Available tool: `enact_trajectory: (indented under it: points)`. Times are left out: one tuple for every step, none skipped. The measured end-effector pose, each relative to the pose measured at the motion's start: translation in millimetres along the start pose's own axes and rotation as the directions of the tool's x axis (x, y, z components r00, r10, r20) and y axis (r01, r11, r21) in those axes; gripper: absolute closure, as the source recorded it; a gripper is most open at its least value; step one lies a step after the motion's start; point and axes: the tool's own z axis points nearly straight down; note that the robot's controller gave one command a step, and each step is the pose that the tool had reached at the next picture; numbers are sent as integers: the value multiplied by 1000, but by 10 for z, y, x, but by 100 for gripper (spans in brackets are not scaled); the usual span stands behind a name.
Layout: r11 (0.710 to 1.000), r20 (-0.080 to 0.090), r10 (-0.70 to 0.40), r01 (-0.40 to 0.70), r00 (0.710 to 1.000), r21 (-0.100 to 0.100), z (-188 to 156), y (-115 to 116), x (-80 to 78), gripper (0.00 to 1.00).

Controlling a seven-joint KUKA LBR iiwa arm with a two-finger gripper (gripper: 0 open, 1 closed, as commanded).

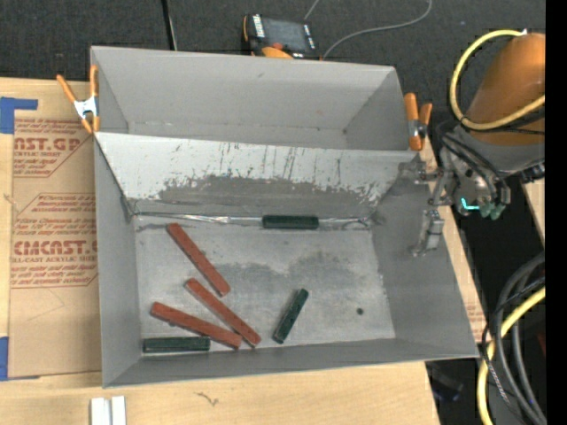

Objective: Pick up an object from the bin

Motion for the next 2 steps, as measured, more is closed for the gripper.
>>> enact_trajectory:
  points:
    - [992, 0, -123, 123, 992, -3, 1577, 717, -63, 0]
    - [898, 5, -440, 440, 898, 0, 1229, 1925, 592, 0]
